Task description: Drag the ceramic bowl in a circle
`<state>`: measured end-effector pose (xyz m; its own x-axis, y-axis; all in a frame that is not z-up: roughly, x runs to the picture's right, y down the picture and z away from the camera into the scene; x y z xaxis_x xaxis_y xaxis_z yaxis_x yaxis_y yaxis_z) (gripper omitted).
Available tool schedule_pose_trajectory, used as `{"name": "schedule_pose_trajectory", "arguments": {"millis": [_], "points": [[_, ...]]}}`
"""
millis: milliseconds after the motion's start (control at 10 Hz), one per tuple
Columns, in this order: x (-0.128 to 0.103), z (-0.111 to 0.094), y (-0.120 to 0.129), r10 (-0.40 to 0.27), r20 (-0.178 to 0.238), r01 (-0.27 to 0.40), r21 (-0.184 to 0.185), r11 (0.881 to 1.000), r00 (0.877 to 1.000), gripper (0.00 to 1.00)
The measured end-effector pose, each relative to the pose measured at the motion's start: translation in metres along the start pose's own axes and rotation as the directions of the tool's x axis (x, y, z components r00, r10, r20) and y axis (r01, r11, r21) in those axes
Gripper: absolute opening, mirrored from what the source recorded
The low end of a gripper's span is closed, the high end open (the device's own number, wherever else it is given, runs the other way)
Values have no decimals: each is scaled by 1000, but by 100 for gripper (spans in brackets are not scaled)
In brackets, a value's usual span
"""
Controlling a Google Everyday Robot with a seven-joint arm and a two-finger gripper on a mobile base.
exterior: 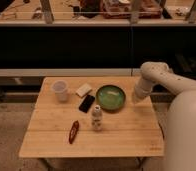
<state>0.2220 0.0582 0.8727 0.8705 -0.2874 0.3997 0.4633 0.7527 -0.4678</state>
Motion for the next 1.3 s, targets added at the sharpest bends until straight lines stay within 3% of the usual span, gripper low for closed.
{"name": "schedule_pose_trajectory", "arguments": {"millis": [200,500,1000,1300], "points": [[-29,7,-43,-70,12,70,23,997,997,80],[-53,16,-71,-150,15,149,25,988,989,80],[-40,-4,-59,-178,-15,178,-10,984,984,80],[-29,13,-35,-173,5,173,-20,985,985,80]]}}
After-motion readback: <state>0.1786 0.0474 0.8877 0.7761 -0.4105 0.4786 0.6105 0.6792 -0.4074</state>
